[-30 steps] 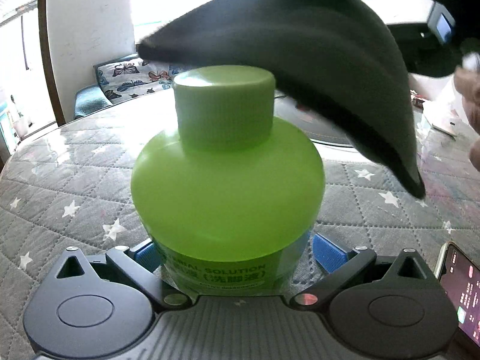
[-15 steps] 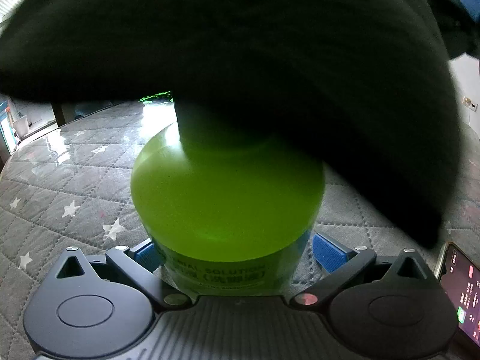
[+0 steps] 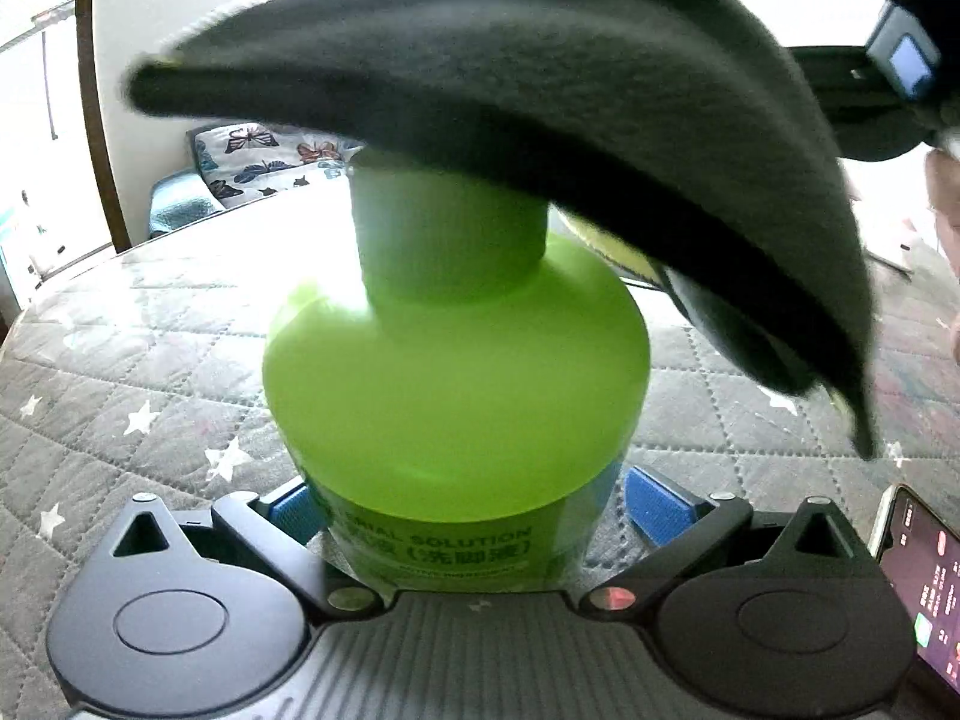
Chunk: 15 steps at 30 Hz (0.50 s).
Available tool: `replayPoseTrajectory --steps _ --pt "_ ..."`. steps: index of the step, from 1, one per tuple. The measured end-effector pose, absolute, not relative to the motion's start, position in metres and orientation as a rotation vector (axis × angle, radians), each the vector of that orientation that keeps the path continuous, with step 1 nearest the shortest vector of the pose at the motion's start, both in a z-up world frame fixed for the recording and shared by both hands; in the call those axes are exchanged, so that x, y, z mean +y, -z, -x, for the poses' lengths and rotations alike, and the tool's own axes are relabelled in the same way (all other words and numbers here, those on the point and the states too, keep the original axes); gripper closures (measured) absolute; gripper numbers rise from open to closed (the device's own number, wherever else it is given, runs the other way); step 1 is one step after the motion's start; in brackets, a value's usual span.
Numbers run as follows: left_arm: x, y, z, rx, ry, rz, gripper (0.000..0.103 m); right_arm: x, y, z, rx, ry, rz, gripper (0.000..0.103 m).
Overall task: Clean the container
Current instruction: 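Wipe the cloth down the bottle side with the right gripper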
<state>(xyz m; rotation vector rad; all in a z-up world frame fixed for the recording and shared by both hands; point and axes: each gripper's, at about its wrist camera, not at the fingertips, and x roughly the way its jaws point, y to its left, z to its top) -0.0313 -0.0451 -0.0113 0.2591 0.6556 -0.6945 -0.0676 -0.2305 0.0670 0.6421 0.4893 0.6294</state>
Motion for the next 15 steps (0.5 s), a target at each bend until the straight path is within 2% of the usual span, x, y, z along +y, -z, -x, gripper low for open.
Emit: replayPoseTrajectory --steps 10,15 --pt "-0.045 0.011 0.031 0.656 0.695 -0.259 0.0 -0.227 -0.066 0.054 0.479 -0.57 -0.653 0.078" --pt "-0.045 0.011 0.031 0.656 0.695 -0.259 0.0 -0.216 -0.056 0.038 0.543 -0.568 -0.639 0.078"
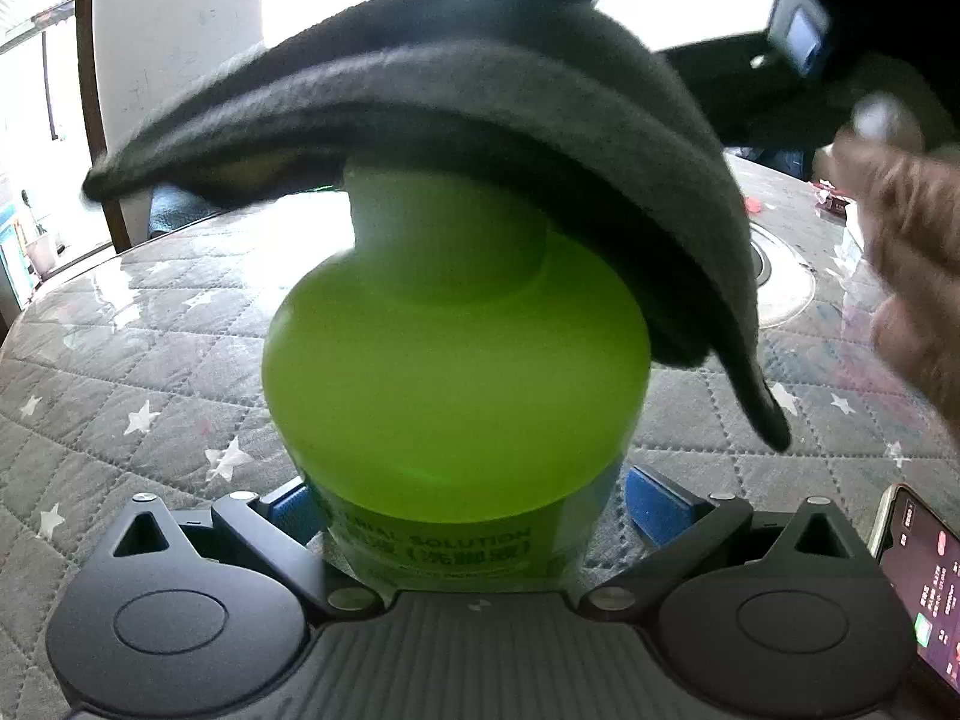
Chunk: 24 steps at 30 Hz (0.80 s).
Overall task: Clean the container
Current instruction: 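Wipe the cloth down the bottle side with the right gripper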
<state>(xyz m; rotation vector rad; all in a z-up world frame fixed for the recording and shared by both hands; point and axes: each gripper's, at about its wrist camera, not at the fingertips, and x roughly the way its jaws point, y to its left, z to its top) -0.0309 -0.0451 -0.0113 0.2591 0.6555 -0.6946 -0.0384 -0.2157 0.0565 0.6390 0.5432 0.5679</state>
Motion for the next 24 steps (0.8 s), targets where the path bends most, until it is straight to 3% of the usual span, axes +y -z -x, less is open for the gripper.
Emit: replayPoseTrajectory --steps 11,24 --pt "-0.045 0.011 0.03 0.655 0.695 -0.259 0.0 -0.235 -0.028 0.043 0.67 -0.494 -0.665 0.078" --pt "-0.045 0.011 0.03 0.656 0.695 -0.259 0.0 -0.235 -0.029 0.055 0.678 -0.462 -0.617 0.078"
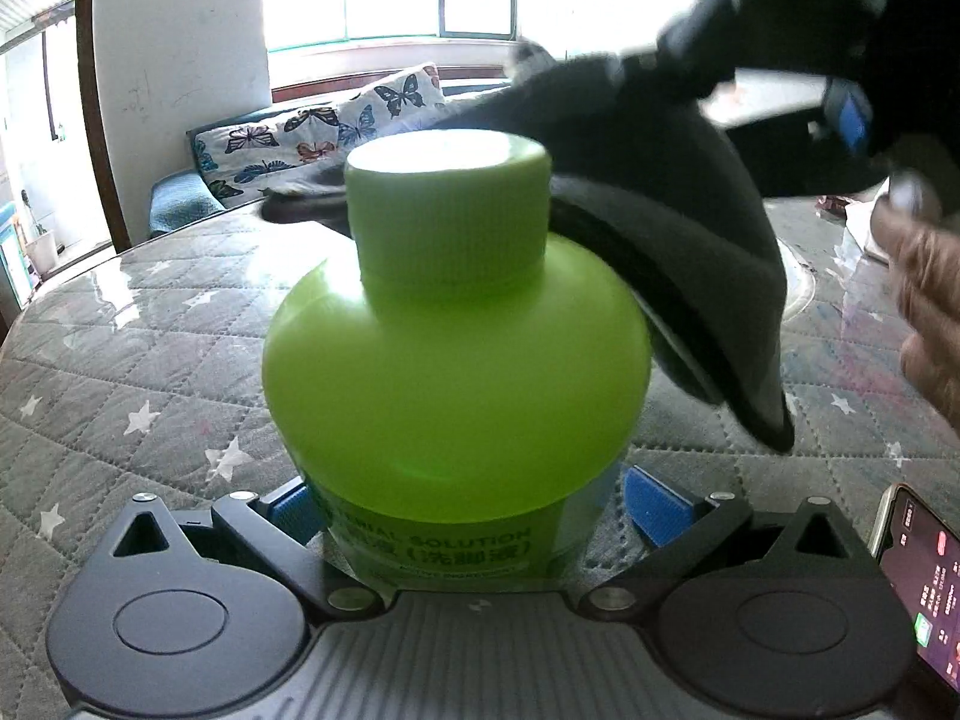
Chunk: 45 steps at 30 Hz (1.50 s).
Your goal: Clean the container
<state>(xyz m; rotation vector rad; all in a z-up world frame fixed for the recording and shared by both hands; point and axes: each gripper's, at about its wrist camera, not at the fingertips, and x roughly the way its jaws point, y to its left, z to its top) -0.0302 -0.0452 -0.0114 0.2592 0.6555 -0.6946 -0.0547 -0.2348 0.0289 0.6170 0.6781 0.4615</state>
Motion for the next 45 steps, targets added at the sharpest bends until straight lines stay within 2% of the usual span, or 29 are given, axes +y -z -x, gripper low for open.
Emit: replayPoseTrajectory --steps 14,19,24,45 --pt "-0.045 0.012 0.03 0.655 0.695 -0.259 0.0 -0.218 -0.037 0.063 0.664 -0.49 -0.534 0.078" --pt "-0.045 0.012 0.03 0.655 0.695 -0.259 0.0 -0.211 -0.039 0.069 0.675 -0.482 -0.419 0.078" --pt "-0.047 0.012 0.029 0.655 0.695 -0.259 0.0 -0.218 -0.03 0.065 0.731 -0.481 -0.462 0.078" --pt "-0.046 0.013 0.028 0.656 0.696 -0.259 0.0 -0.274 -0.033 0.079 0.681 -0.395 -0.452 0.078"
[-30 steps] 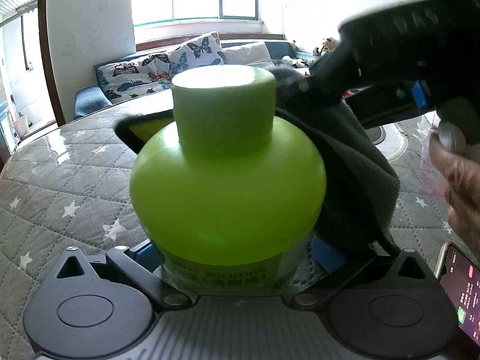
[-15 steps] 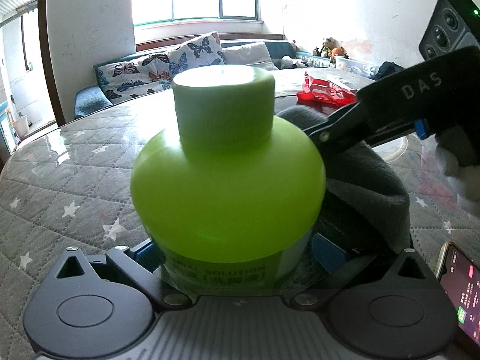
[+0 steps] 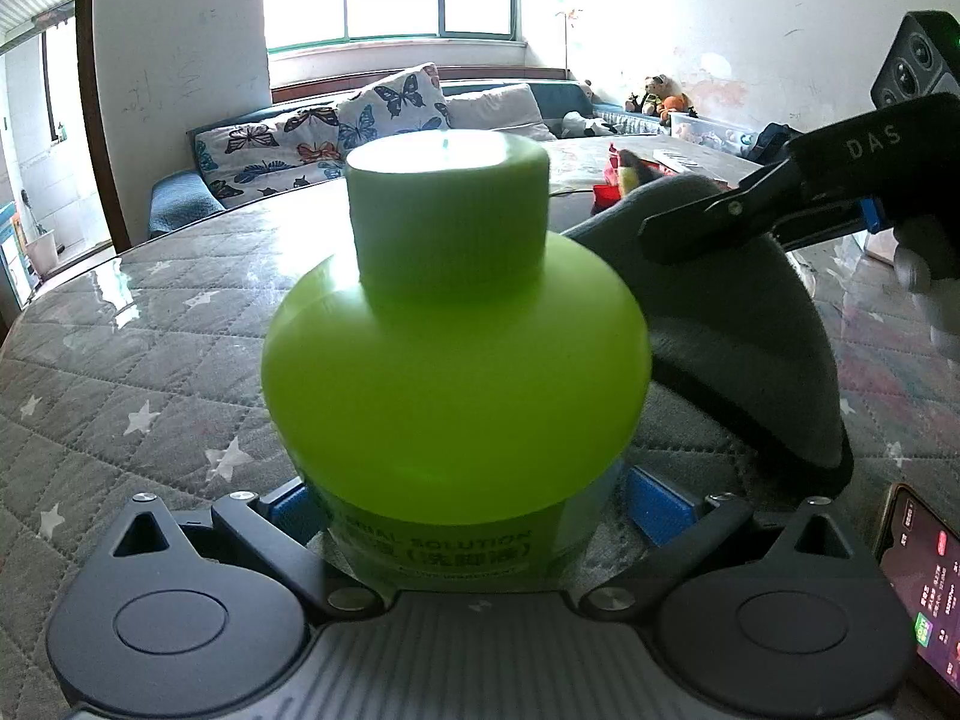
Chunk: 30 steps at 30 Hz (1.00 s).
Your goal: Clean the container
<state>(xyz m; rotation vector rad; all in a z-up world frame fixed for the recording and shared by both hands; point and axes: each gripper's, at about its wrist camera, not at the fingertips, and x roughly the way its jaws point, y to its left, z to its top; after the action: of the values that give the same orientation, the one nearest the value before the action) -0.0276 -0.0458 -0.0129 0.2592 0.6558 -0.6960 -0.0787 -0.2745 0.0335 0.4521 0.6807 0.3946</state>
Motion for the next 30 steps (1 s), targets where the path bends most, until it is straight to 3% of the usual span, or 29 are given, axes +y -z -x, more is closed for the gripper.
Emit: replayPoseTrajectory --steps 30 --pt "-0.047 0.007 0.004 0.701 0.496 -0.167 0.0 -0.297 -0.022 0.073 0.68 -0.355 -0.475 0.078"
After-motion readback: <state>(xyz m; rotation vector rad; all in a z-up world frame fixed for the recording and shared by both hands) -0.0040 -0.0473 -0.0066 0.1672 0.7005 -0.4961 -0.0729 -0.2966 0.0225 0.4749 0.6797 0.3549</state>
